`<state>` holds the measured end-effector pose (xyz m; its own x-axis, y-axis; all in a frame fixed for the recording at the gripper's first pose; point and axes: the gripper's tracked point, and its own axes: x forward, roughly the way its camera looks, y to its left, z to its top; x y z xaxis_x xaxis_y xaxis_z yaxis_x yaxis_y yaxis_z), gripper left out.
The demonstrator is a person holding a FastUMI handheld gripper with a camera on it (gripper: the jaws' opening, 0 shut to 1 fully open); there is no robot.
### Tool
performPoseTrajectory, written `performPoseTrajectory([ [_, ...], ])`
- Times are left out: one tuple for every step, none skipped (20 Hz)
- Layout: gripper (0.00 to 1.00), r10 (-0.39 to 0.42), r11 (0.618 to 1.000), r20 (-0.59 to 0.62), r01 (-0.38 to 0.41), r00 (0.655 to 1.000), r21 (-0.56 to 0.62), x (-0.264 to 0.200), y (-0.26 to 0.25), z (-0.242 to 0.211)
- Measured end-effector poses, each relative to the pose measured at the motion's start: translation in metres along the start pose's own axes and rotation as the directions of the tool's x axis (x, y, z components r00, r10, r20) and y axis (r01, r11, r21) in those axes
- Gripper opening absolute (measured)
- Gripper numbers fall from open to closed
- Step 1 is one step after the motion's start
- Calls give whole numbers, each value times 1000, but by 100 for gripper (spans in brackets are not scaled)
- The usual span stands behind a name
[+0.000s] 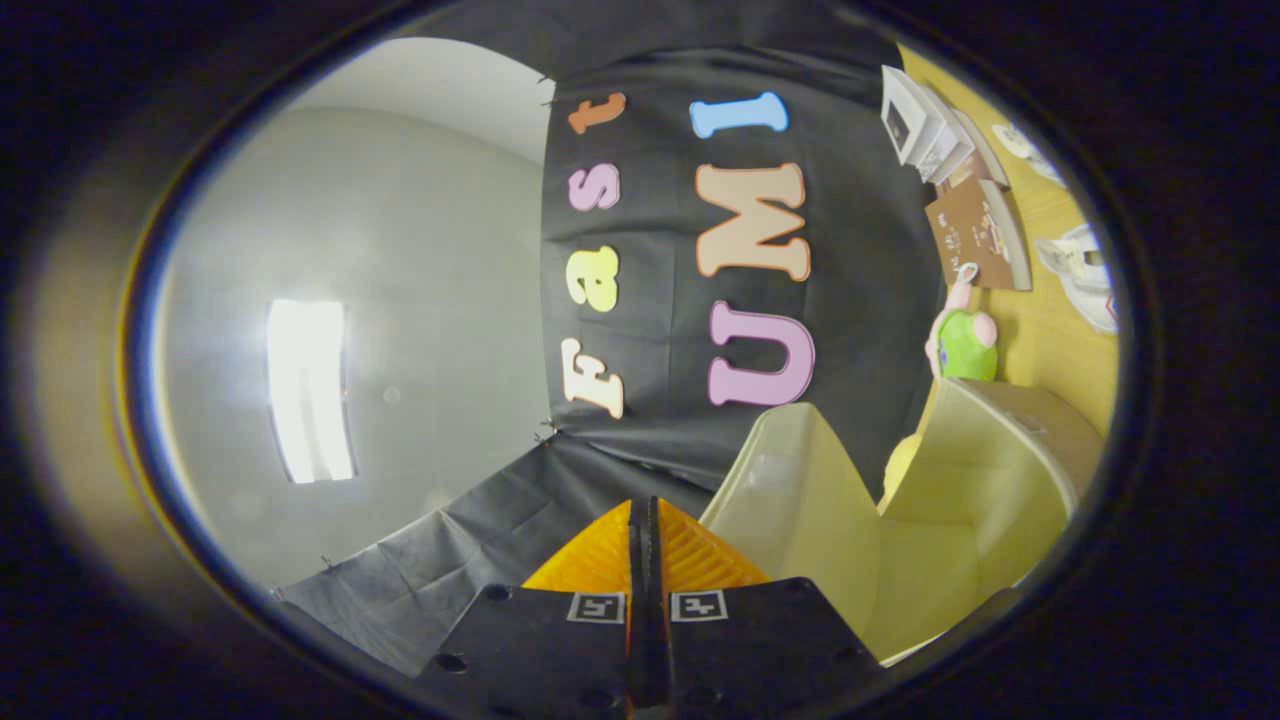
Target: Open the storage box then place both shoes into the box .Put the left shoe in first, then the right shoe, with the right side of both shoes facing outward in a uniform manner.
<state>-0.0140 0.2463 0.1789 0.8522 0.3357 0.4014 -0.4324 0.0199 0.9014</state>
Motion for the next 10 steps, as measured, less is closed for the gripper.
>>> performPoseTrajectory([
  [3, 18, 1000, -31, -18, 999, -13, 7, 9, -14],
  [3, 34, 999, -63, -36, 997, -30, 12, 19, -30],
  [3, 45, 997, -102, -51, 994, -51, 17, 26, -48],
  [3, 48, 996, -143, -59, 989, -72, 21, 29, -68],
  [3, 52, 993, -186, -70, 981, -92, 25, 31, -90],
  [3, 49, 991, -228, -76, 972, -113, 29, 32, -111],
  [3, 36, 988, -270, -75, 962, -136, 32, 29, -132],
  [3, 11, 985, -307, -64, 951, -161, 32, 22, -150],
  [3, -16, 981, -337, -50, 941, -185, 32, 14, -165],
  [3, -35, 978, -362, -43, 931, -206, 27, 2, -180],
])
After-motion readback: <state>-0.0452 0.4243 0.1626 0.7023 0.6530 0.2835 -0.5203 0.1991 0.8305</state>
